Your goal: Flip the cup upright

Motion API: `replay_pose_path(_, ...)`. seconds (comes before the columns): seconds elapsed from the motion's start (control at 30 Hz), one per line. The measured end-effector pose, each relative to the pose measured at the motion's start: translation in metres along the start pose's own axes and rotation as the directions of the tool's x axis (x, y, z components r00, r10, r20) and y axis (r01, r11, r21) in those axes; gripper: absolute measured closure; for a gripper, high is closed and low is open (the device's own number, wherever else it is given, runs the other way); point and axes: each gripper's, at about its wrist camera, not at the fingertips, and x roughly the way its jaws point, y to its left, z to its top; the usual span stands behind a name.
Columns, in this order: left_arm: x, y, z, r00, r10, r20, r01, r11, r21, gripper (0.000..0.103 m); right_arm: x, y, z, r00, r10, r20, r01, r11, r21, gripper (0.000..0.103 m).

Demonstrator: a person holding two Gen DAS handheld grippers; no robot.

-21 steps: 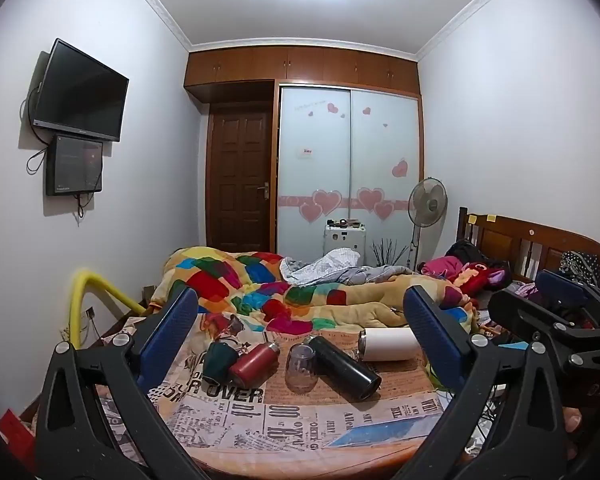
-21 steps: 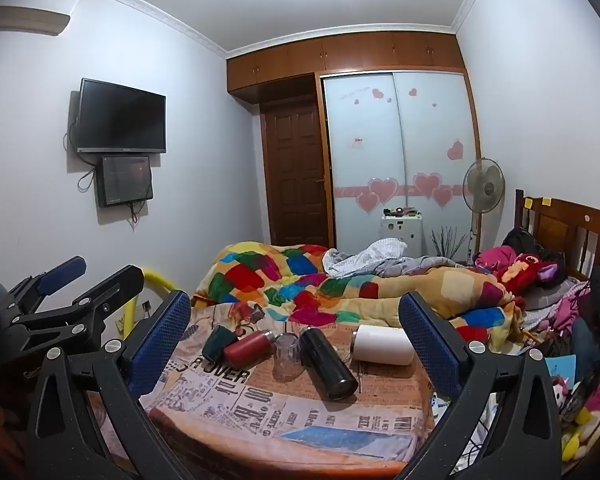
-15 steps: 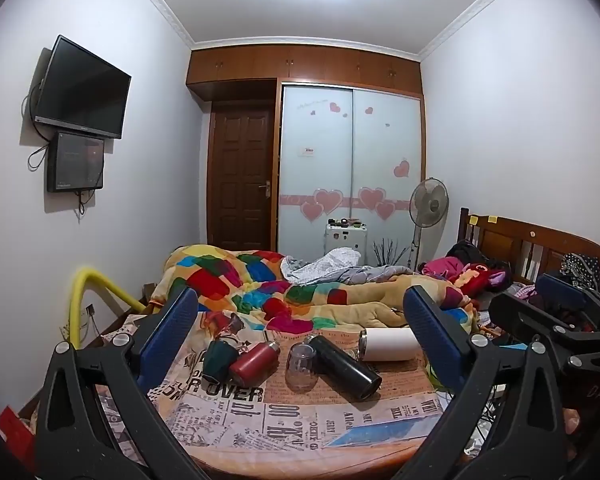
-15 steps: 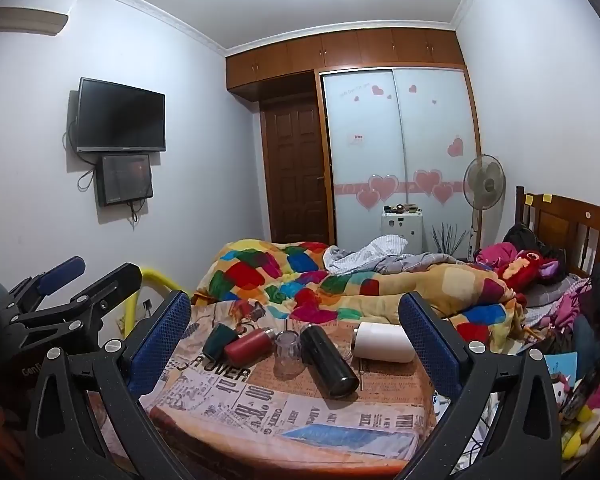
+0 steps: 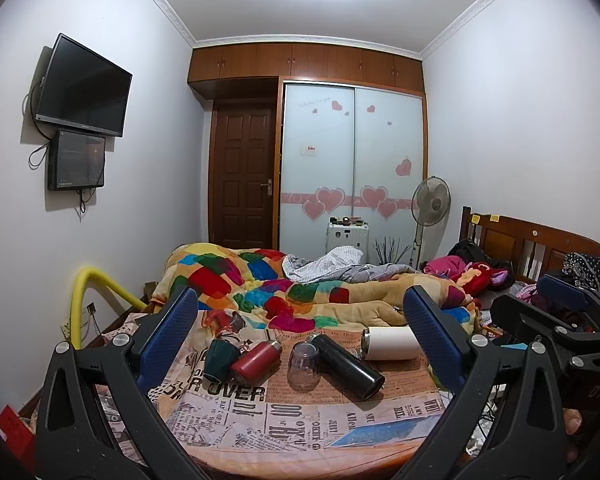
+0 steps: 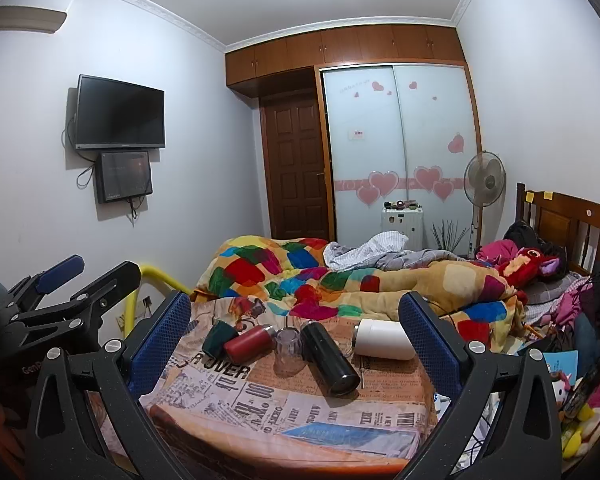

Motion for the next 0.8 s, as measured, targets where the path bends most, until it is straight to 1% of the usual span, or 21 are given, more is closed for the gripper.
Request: replay_pose_path(0.8, 0.0022, -0.0002, -0.0003, 1.0, 0.001, -0.007, -0.001, 1.0, -0.003, 0.0, 0.0046, -0.0033, -0.0043, 1.0, -0.006, -0.009, 0.006, 1.0, 0.006, 0.0)
